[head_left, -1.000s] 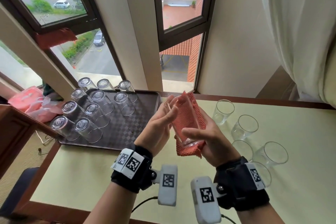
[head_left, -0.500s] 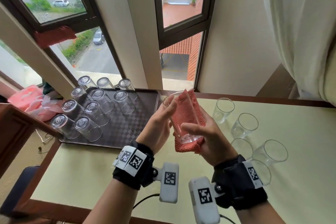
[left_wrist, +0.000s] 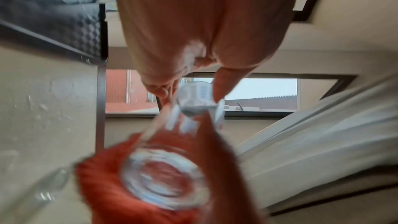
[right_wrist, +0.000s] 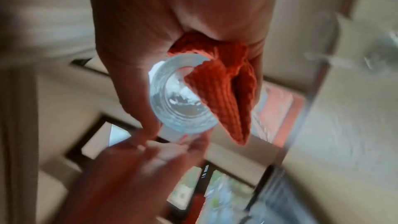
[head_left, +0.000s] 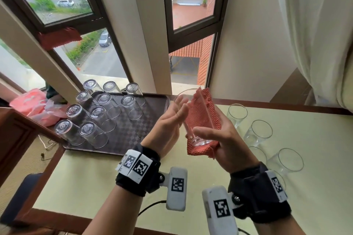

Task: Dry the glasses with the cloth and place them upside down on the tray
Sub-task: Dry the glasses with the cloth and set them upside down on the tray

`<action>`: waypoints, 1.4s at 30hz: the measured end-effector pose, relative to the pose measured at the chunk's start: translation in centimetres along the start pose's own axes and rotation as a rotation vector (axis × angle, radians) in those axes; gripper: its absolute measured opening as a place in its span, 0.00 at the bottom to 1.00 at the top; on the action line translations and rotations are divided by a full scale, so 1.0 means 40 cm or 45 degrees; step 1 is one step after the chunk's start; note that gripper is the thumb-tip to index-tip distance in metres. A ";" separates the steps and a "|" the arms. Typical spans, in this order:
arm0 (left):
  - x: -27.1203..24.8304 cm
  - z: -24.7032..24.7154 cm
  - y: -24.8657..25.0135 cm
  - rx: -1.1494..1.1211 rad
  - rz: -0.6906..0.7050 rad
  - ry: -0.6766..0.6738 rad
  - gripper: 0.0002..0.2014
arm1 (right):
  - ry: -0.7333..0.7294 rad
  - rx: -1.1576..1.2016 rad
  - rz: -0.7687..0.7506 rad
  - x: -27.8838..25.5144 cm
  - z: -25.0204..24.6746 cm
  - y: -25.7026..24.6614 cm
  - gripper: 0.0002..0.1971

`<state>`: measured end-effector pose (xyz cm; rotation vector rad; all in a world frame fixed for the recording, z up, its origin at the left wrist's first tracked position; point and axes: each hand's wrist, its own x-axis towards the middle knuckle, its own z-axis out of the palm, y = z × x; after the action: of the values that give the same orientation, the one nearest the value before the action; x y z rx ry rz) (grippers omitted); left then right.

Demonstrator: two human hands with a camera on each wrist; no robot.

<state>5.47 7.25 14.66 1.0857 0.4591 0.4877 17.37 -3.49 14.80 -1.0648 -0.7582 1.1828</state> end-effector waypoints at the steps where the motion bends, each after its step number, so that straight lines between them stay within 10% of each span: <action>1: 0.005 -0.006 -0.002 -0.034 -0.001 0.079 0.42 | 0.085 -0.139 -0.024 0.002 -0.005 -0.004 0.46; 5: 0.015 0.002 -0.017 -0.023 -0.015 0.165 0.48 | 0.183 -0.790 -0.118 0.010 -0.009 0.002 0.61; 10: 0.017 0.008 -0.024 -0.004 -0.087 0.179 0.62 | 0.037 -0.309 -0.030 0.008 0.007 0.025 0.50; 14: 0.009 -0.010 -0.023 -0.096 -0.091 0.047 0.51 | -0.075 0.102 0.054 0.004 0.005 0.012 0.34; 21: 0.035 -0.016 0.007 -0.071 -0.115 0.142 0.54 | 0.132 -0.542 -0.094 0.030 -0.003 0.021 0.56; 30: 0.028 0.009 -0.012 0.022 -0.083 0.144 0.41 | -0.133 0.287 0.050 0.018 -0.010 0.014 0.34; 37: 0.046 0.004 -0.019 0.033 -0.033 0.160 0.43 | 0.108 -0.209 -0.072 0.034 -0.020 0.002 0.41; 42: 0.047 0.022 -0.032 0.033 0.030 0.163 0.55 | 0.002 -0.021 -0.061 0.024 -0.004 0.016 0.40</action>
<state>7.67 7.21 13.65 1.0901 0.5667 0.5757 17.52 -2.59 14.11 -1.0555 -0.7889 1.1368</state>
